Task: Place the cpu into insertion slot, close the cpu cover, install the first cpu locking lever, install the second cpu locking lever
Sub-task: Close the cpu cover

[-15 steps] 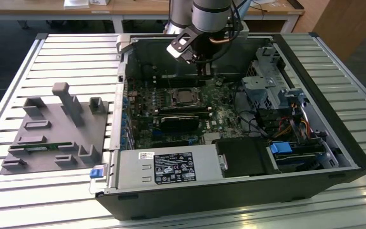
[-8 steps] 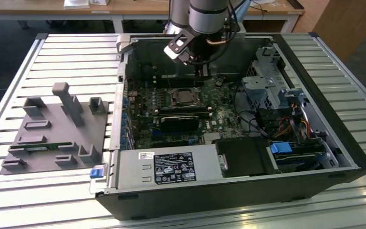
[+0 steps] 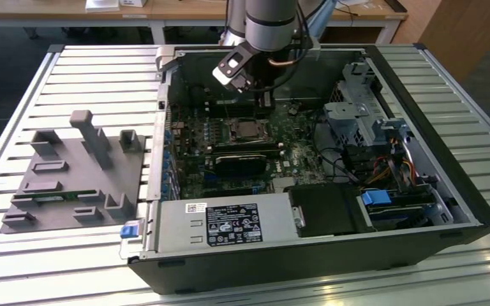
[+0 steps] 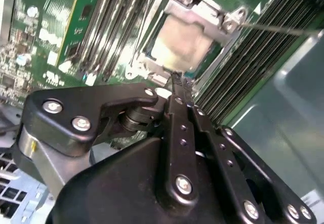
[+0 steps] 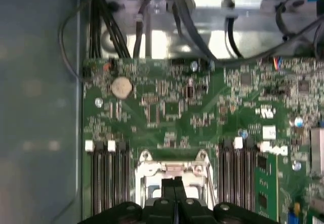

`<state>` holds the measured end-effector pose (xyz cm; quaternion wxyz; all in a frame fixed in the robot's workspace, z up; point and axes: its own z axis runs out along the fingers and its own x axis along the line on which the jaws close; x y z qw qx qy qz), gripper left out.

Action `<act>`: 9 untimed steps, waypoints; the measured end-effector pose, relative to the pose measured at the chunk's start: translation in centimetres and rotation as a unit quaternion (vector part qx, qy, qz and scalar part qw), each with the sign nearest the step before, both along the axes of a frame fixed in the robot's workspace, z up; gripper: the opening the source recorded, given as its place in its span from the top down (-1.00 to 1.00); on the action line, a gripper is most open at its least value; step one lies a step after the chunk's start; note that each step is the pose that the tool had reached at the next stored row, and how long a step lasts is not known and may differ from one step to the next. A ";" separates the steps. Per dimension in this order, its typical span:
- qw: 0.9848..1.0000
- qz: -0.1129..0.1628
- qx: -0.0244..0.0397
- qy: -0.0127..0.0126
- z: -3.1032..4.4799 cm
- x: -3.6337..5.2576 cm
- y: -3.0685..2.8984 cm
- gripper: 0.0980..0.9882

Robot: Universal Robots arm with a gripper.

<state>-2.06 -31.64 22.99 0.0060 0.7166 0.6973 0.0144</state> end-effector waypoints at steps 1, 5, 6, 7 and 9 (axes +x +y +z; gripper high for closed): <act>1.000 0.000 0.000 0.000 -0.05 -0.23 0.00 0.98; 1.000 0.000 0.000 0.000 -0.54 -0.49 -0.01 0.98; 1.000 0.000 0.000 0.000 -0.72 -0.54 -0.02 0.98; 1.000 0.000 0.000 0.000 -0.90 -0.59 -0.04 0.98; 1.000 0.000 0.000 0.000 -1.21 -0.69 -0.09 0.98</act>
